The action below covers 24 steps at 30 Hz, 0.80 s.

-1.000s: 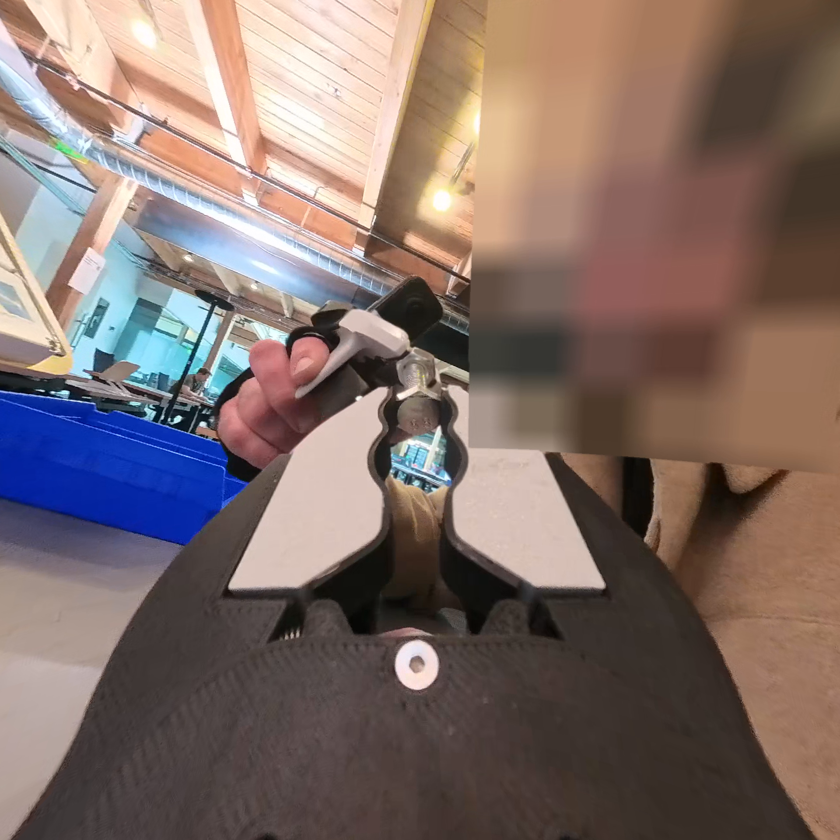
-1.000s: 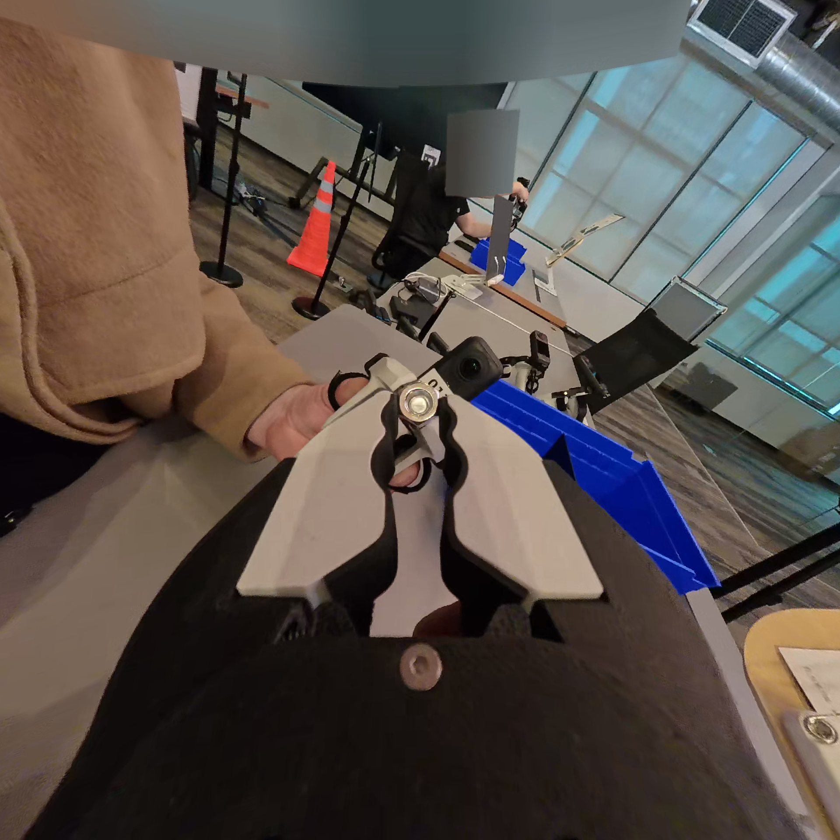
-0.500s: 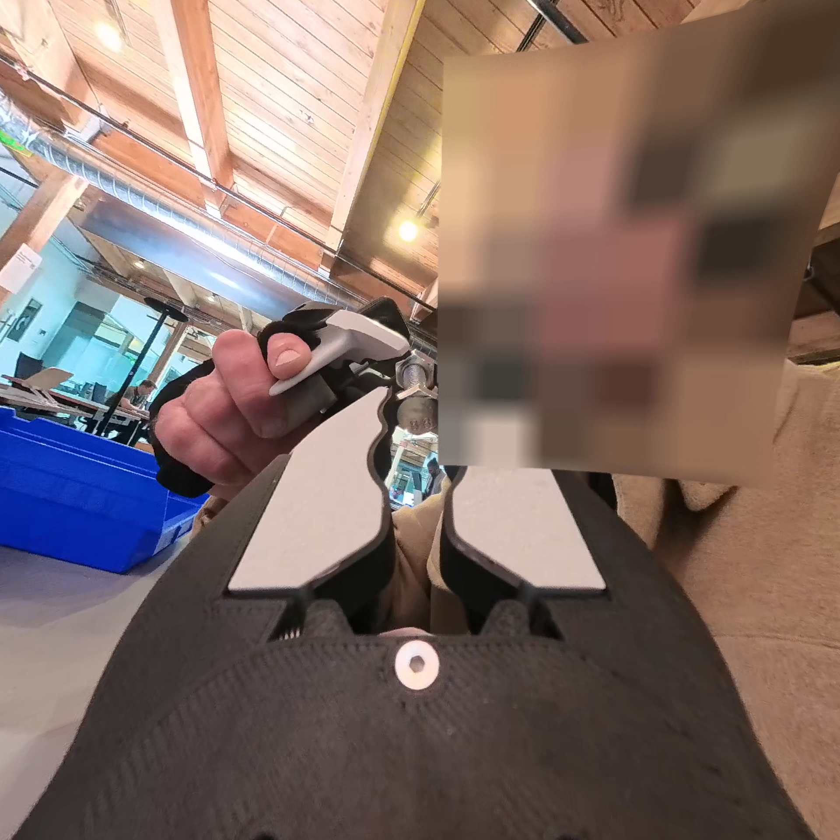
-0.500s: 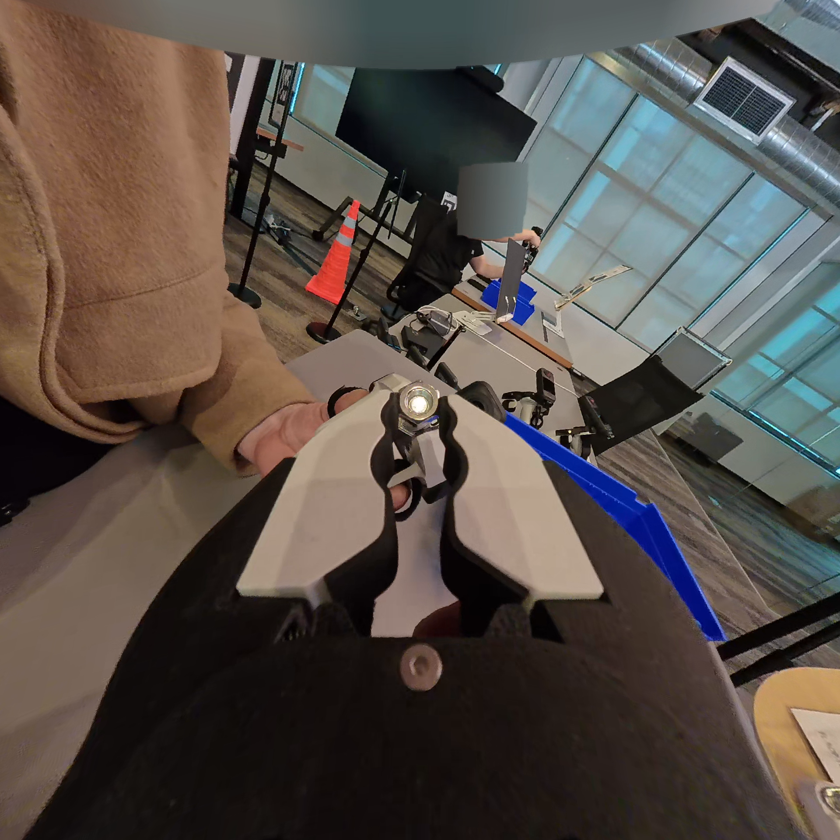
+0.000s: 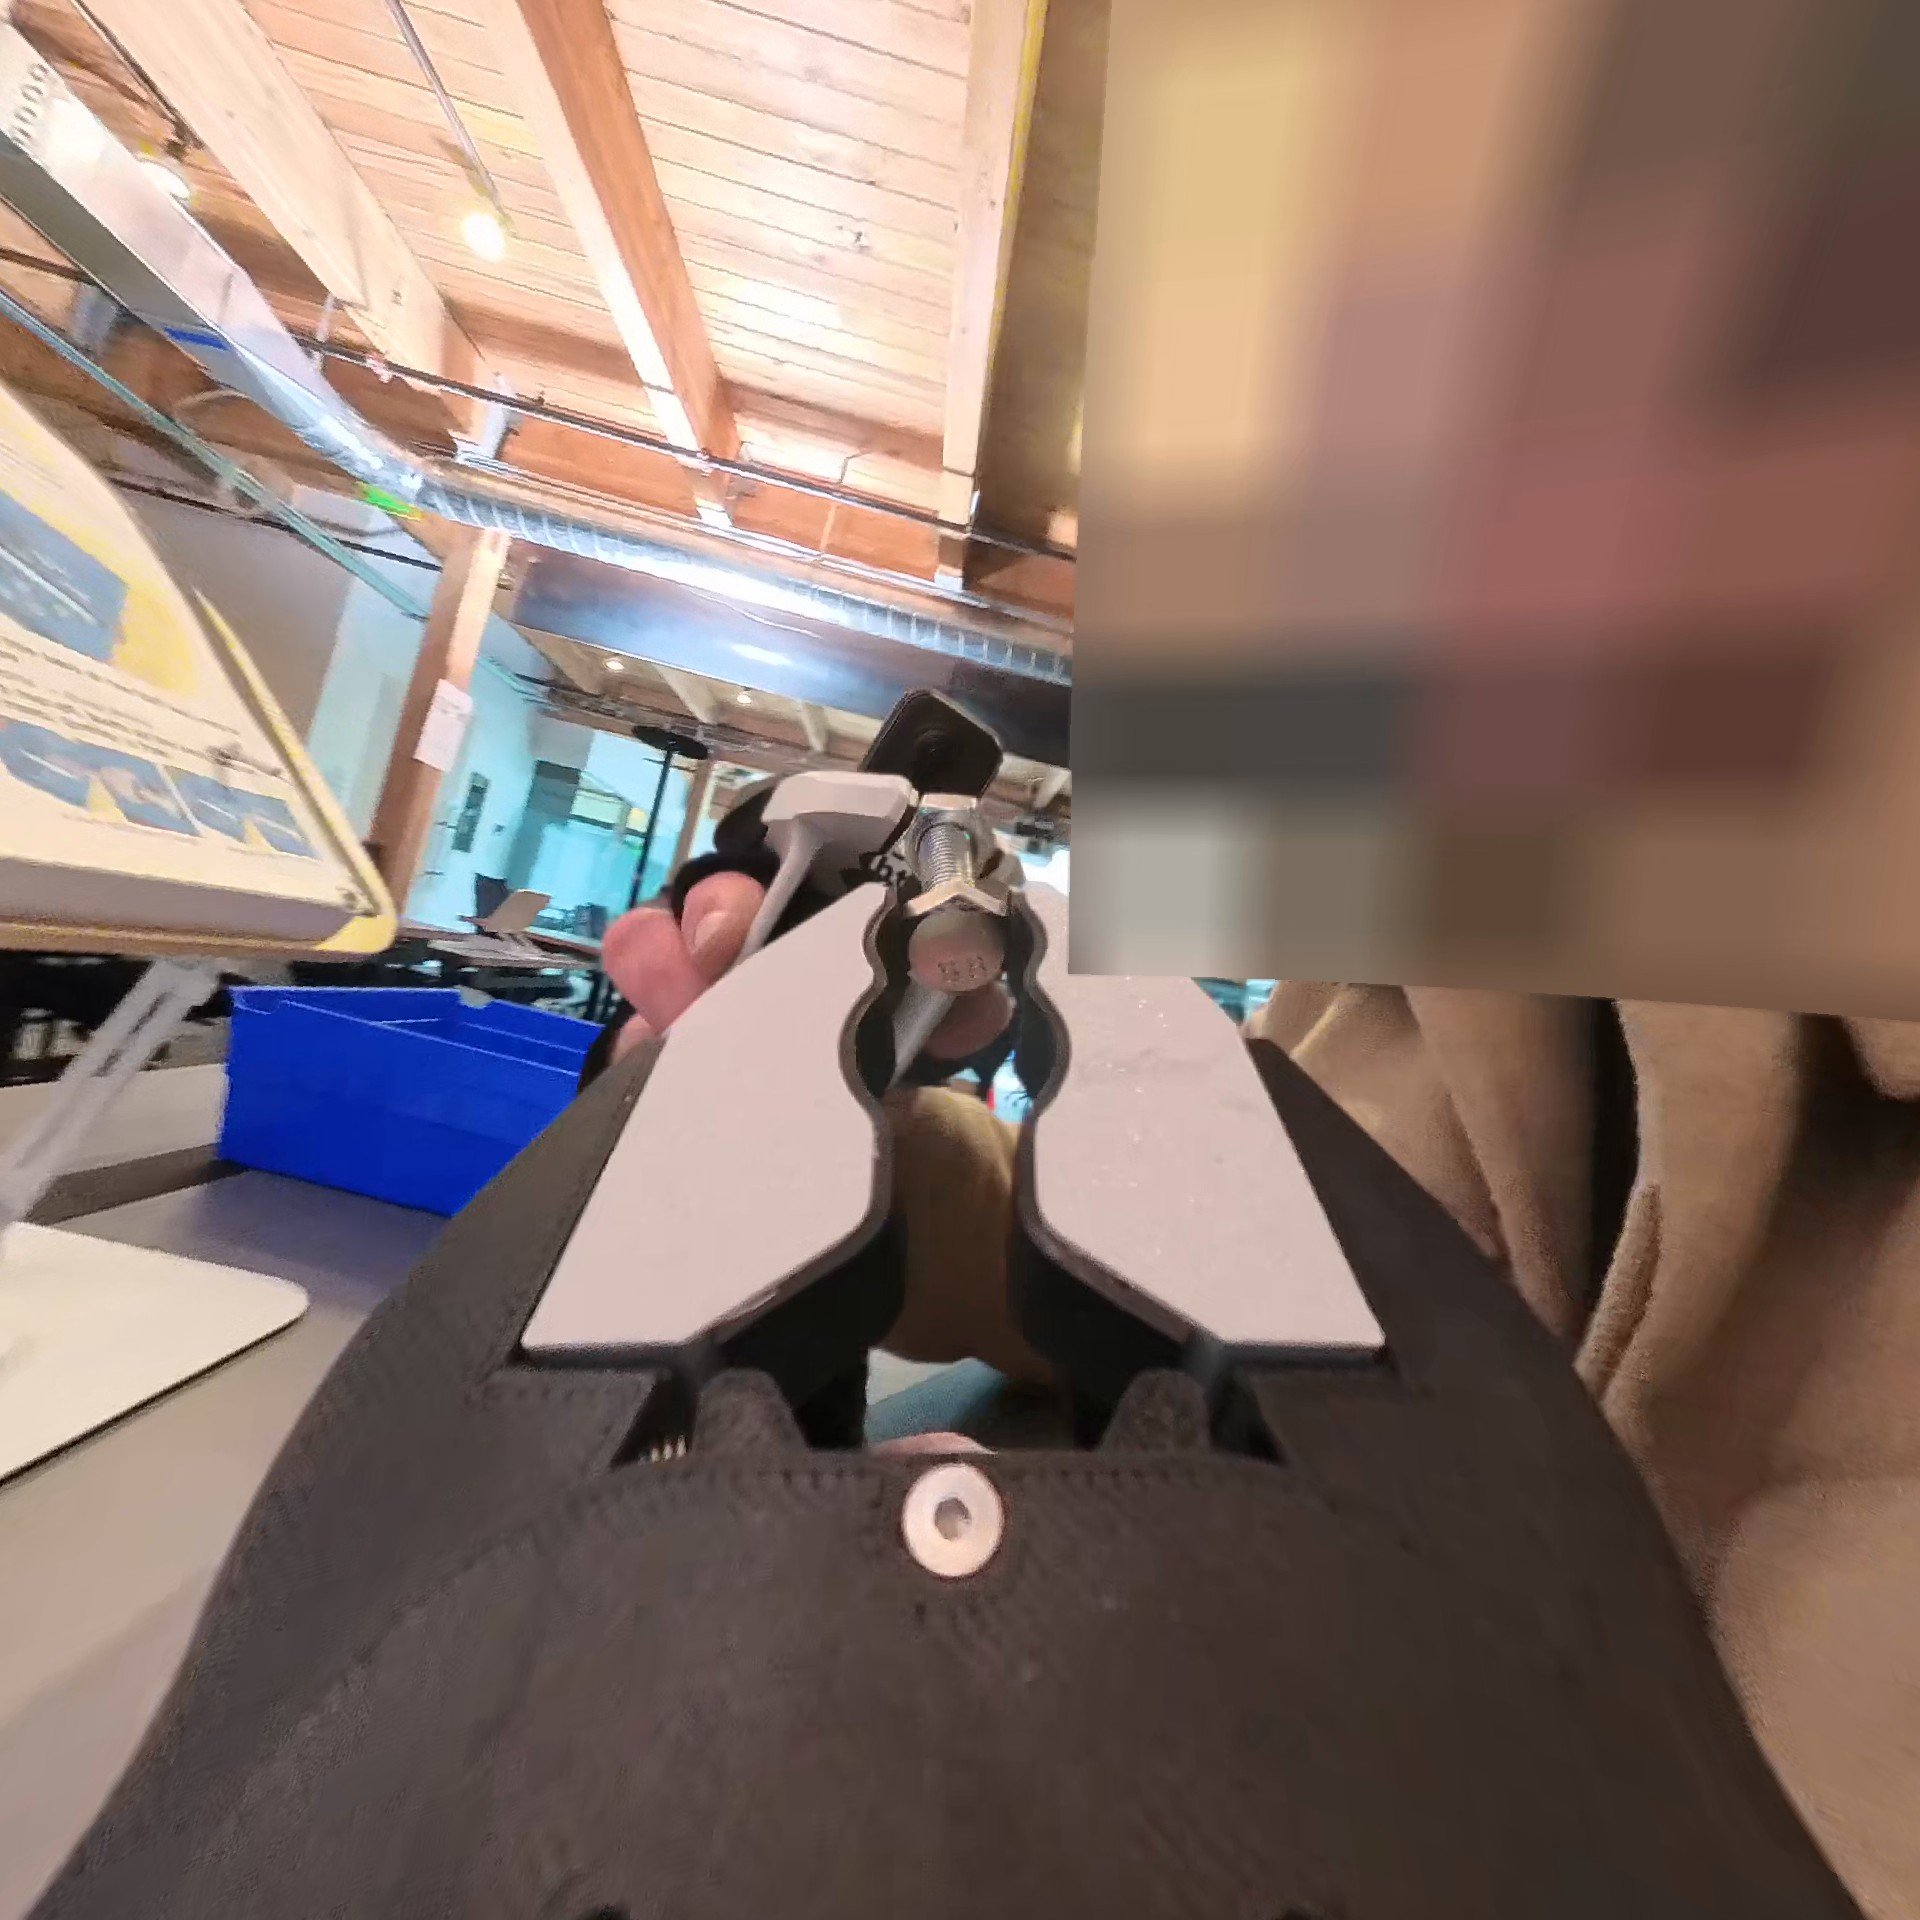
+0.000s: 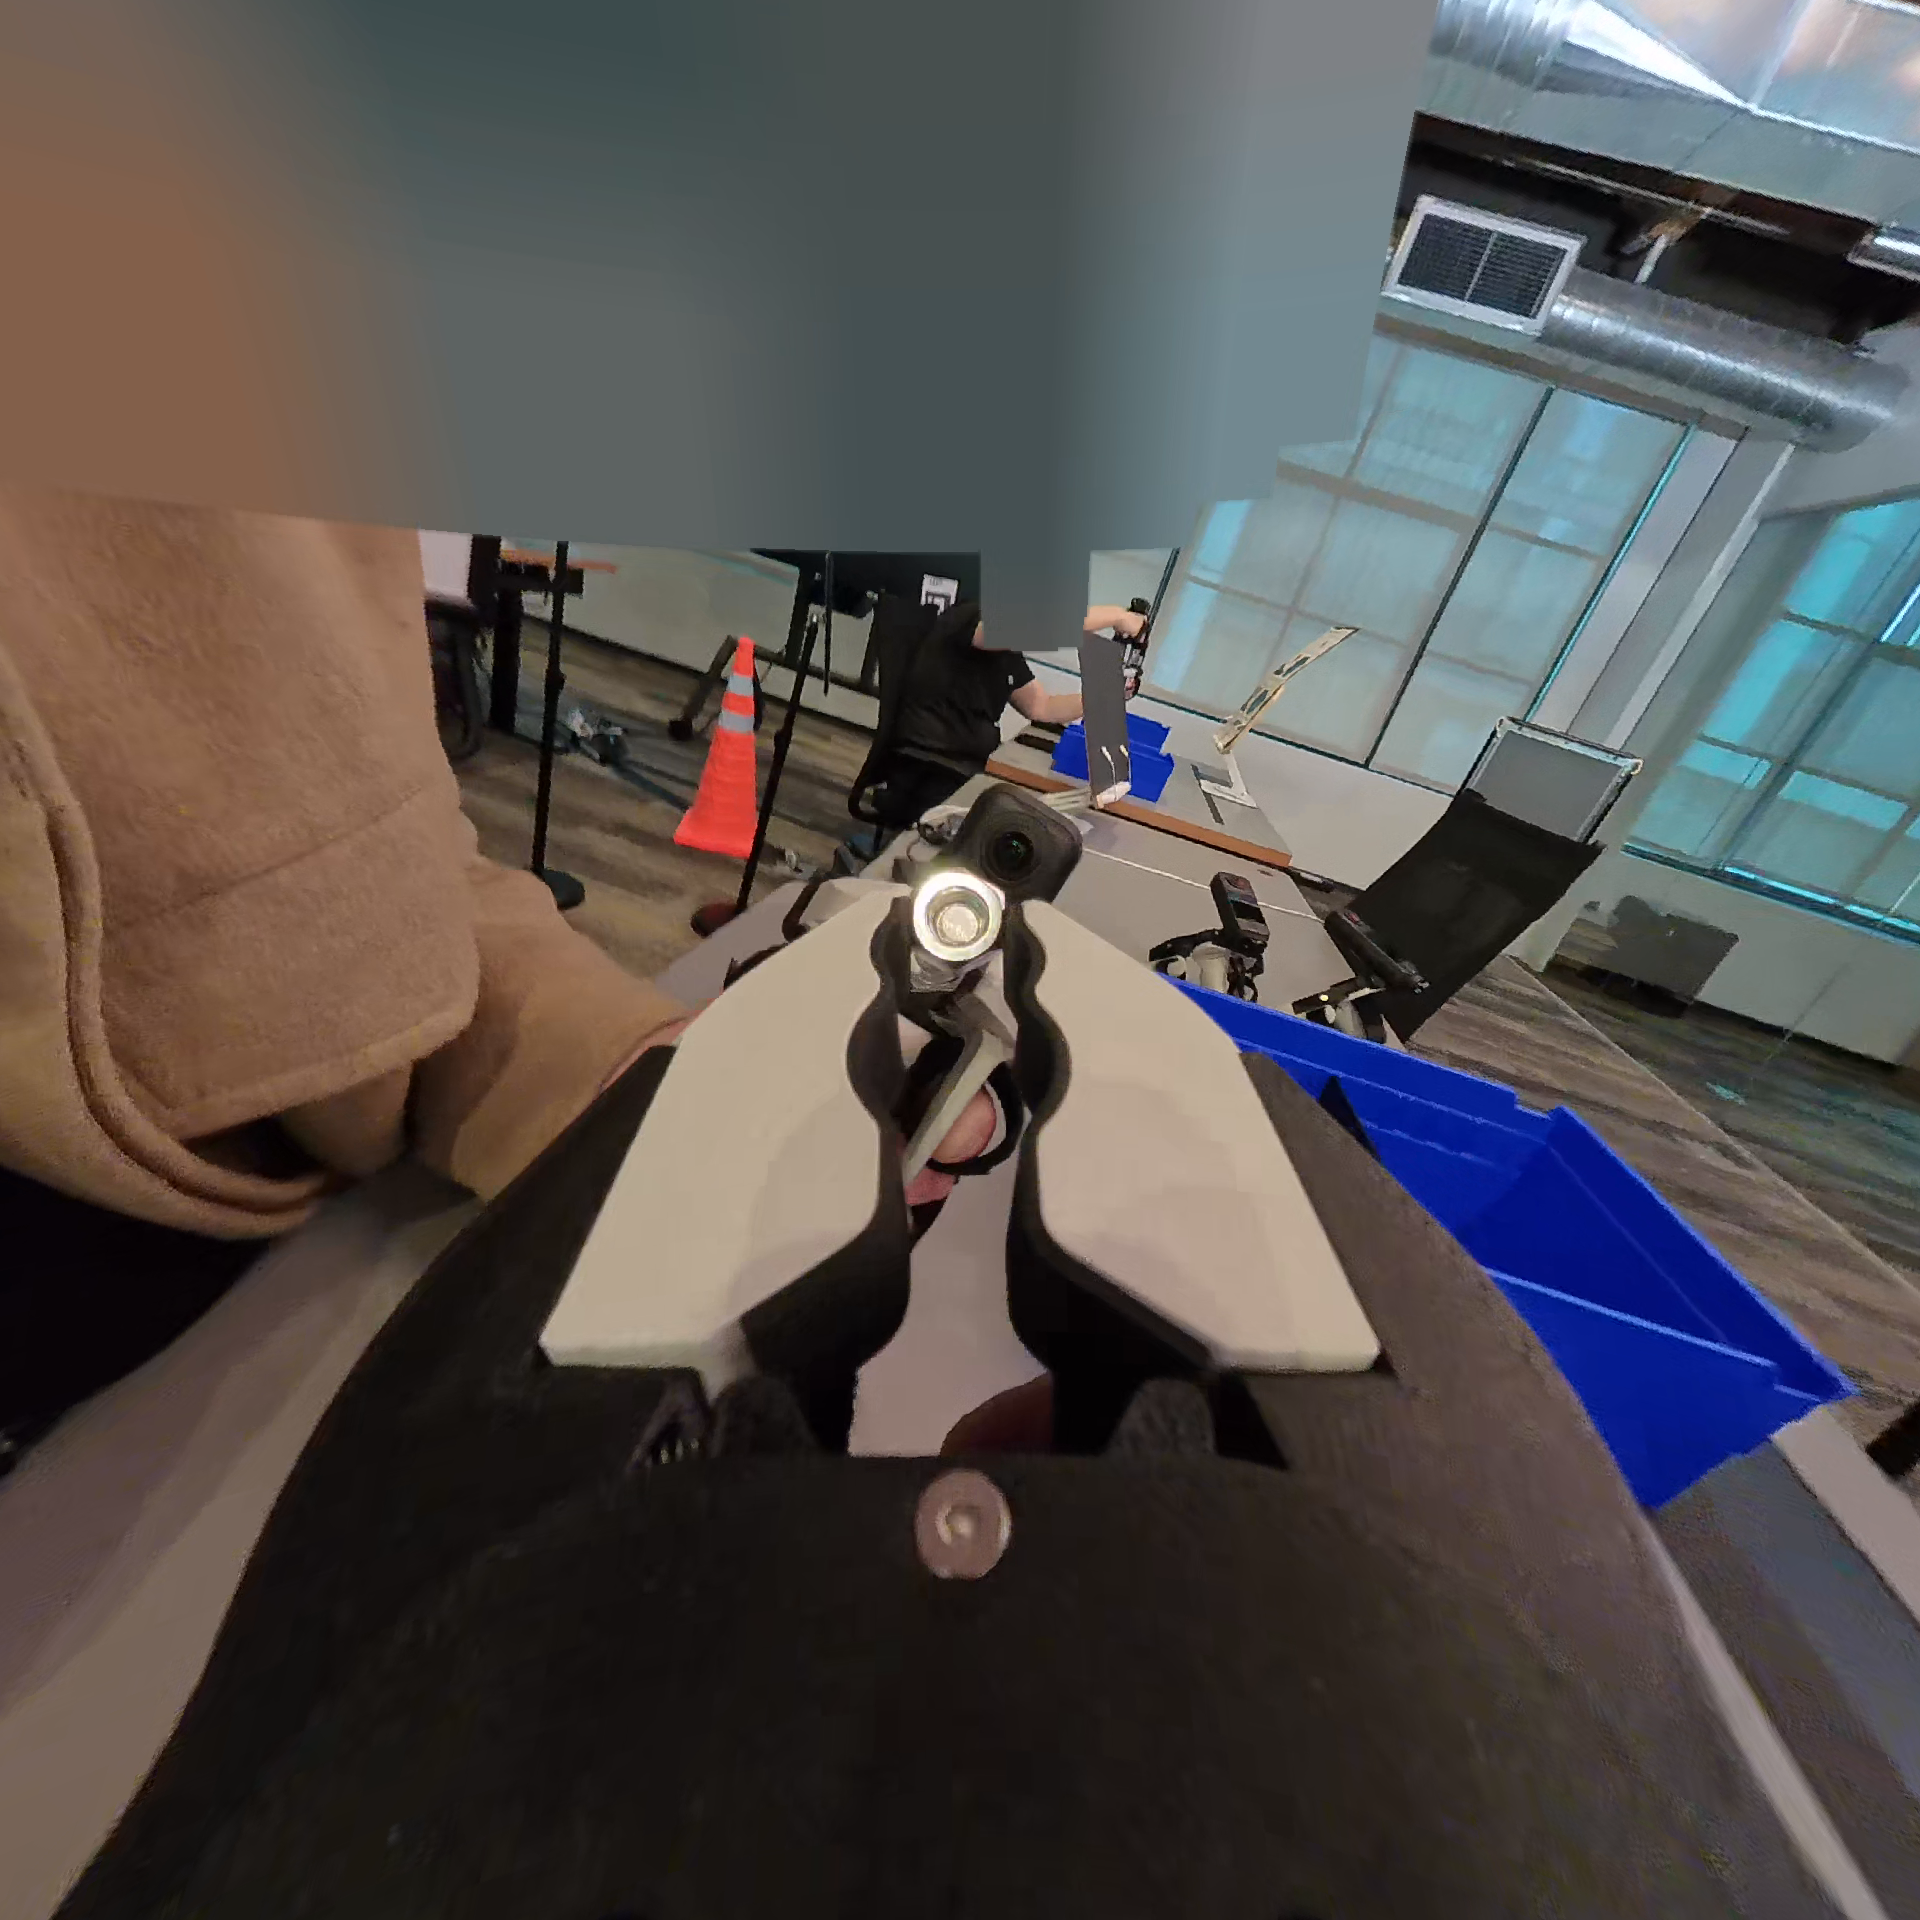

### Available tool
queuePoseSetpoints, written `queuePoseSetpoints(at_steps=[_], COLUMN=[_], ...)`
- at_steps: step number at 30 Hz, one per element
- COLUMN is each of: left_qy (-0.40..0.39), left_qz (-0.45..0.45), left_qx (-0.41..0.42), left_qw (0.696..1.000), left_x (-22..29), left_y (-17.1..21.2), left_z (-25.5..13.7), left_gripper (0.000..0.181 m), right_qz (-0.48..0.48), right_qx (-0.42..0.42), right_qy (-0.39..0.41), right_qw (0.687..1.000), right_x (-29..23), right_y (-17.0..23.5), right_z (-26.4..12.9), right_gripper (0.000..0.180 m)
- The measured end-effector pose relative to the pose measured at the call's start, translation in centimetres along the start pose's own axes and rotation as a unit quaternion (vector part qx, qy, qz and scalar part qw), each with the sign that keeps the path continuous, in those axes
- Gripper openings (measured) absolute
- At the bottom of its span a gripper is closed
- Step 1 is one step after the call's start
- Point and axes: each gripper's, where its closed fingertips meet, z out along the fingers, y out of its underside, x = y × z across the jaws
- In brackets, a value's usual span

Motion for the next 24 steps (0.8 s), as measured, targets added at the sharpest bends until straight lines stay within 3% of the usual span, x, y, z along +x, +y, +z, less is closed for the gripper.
queuePoseSetpoints(at_steps=[9,15,24], left_qy=[-0.039,-0.069,-0.087], left_qz=[0.107,0.189,0.253], left_qx=[-0.064,-0.14,-0.187], left_qw=[0.991,0.97,0.945], left_x=[0.15,-0.07,-0.41], left_y=[0.15,0.58,0.79], left_z=[0.41,0.41,0.31], left_gripper=[0.018,0.018,0.018], right_qz=[0.088,0.135,0.196], right_qx=[0.052,0.058,0.077], right_qy=[0.012,0.001,-0.009], right_qw=[0.995,0.989,0.977], right_x=[-0.01,-0.07,-0.1], right_y=[-0.3,0.03,0.5], right_z=[-0.34,-0.72,-0.8], right_gripper=[0.019,0.018,0.018])
